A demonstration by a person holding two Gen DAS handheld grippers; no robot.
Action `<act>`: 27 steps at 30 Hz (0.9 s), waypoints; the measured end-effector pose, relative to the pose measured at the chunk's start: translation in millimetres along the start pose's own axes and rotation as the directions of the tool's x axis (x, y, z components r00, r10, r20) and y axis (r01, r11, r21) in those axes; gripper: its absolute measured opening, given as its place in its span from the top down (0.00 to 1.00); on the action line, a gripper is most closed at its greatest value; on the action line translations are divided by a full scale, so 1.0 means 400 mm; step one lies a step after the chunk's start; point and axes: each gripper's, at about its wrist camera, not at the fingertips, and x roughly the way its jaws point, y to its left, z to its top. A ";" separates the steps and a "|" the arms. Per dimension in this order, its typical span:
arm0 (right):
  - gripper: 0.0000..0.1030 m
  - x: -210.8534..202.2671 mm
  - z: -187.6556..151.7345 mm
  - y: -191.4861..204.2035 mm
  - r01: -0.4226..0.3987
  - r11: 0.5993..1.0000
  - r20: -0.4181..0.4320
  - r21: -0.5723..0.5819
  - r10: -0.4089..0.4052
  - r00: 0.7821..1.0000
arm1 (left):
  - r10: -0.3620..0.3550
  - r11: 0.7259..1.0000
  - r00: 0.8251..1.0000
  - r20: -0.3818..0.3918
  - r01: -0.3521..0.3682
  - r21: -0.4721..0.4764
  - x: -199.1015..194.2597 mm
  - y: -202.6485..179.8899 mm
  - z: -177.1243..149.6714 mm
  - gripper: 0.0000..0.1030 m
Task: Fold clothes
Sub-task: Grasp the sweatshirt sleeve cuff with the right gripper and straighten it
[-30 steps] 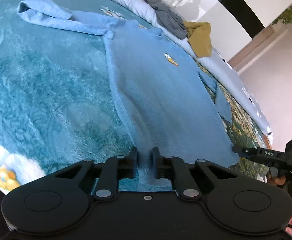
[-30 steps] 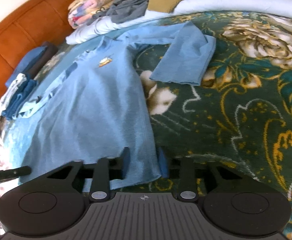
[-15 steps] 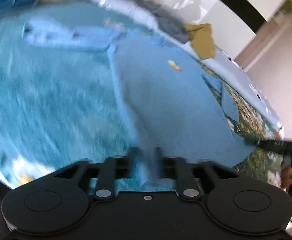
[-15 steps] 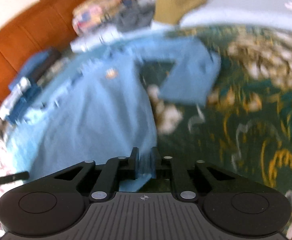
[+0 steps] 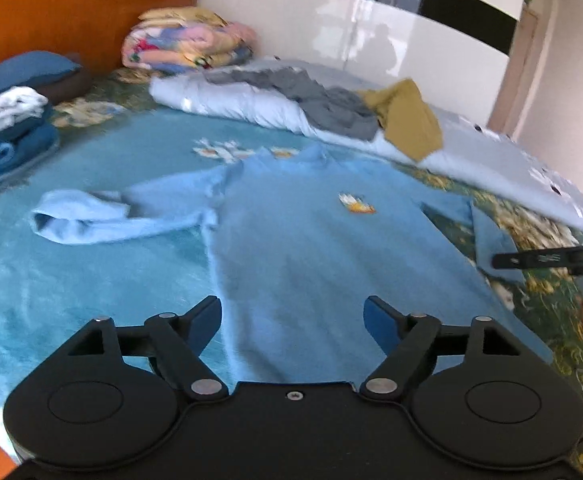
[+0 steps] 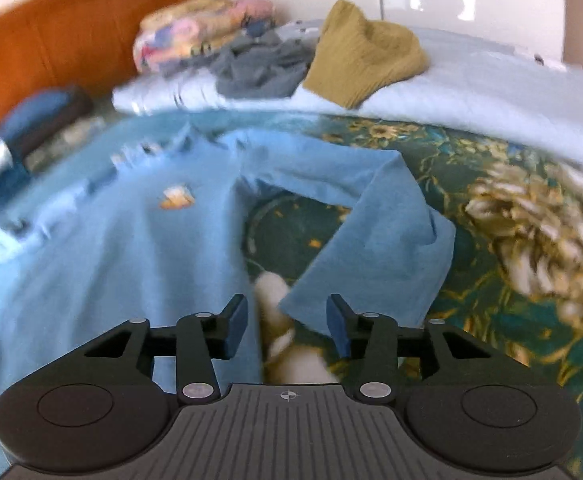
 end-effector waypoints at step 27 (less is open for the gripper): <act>0.95 -0.094 0.183 -0.329 0.246 0.930 0.165 0.272 -0.297 0.941 | 0.023 0.998 0.998 -0.060 -0.026 -0.049 0.095 0.017 0.001 0.23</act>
